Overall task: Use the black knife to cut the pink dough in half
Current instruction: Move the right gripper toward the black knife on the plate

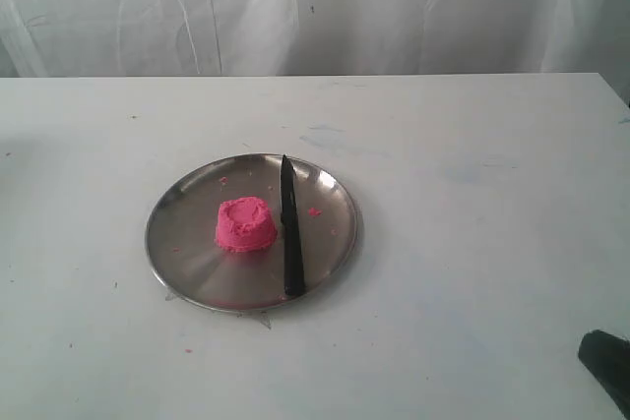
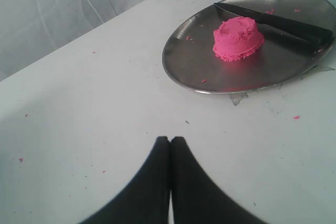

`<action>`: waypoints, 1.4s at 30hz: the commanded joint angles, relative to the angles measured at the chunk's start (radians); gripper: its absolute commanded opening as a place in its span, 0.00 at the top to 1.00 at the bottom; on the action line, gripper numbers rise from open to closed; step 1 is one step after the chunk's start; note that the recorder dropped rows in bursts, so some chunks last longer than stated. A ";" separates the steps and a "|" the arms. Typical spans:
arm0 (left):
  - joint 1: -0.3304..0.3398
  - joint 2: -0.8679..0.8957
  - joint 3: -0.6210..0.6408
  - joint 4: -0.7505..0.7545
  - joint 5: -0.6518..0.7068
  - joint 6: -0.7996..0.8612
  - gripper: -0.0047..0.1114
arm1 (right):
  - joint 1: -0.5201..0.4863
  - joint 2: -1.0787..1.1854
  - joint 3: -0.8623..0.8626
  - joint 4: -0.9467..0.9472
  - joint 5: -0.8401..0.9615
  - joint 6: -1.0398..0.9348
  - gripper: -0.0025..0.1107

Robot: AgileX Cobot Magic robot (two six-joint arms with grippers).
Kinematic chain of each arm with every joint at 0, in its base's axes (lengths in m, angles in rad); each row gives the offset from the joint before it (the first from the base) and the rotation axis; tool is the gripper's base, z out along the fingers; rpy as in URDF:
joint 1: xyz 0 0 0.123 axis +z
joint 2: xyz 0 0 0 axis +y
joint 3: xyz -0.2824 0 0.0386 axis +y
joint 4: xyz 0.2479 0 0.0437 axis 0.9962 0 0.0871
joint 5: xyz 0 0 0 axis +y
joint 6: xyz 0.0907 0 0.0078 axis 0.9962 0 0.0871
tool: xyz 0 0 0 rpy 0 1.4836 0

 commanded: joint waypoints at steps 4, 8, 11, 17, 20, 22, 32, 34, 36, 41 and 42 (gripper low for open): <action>-0.002 -0.004 0.004 -0.009 0.000 -0.003 0.96 | -0.004 -0.004 0.005 0.212 -0.282 0.126 0.98; -0.002 -0.004 0.004 -0.009 0.000 -0.003 0.96 | -0.004 -0.004 0.005 0.248 -0.413 0.137 0.98; -0.002 -0.004 0.004 -0.009 0.000 -0.003 0.96 | -0.004 -0.004 0.005 0.283 -0.464 0.199 0.98; -0.002 -0.004 0.004 -0.009 0.000 -0.003 0.96 | -0.004 -0.004 0.005 0.285 -0.364 0.332 0.98; -0.002 -0.004 0.004 -0.009 0.000 -0.003 0.96 | -0.004 -0.004 -0.035 0.278 -0.281 0.267 0.98; -0.002 -0.004 0.004 -0.009 0.000 -0.003 0.96 | -0.004 0.005 -0.091 0.278 -0.219 0.227 0.98; -0.002 -0.004 0.004 -0.009 0.000 -0.003 0.96 | -0.004 0.505 -0.509 0.288 0.105 0.074 0.98; -0.002 -0.004 0.004 -0.009 0.000 -0.003 0.96 | -0.004 0.639 -0.583 0.288 0.158 0.029 0.98; -0.002 -0.004 0.004 -0.009 0.000 -0.003 0.96 | -0.004 0.795 -0.652 0.292 0.205 -0.026 0.98; -0.002 -0.004 0.004 -0.009 0.000 -0.003 0.96 | -0.004 1.166 -0.795 0.349 0.276 -0.199 0.93; -0.002 -0.004 0.004 -0.009 0.000 -0.003 0.96 | -0.004 1.232 -0.820 0.387 0.276 -0.248 0.89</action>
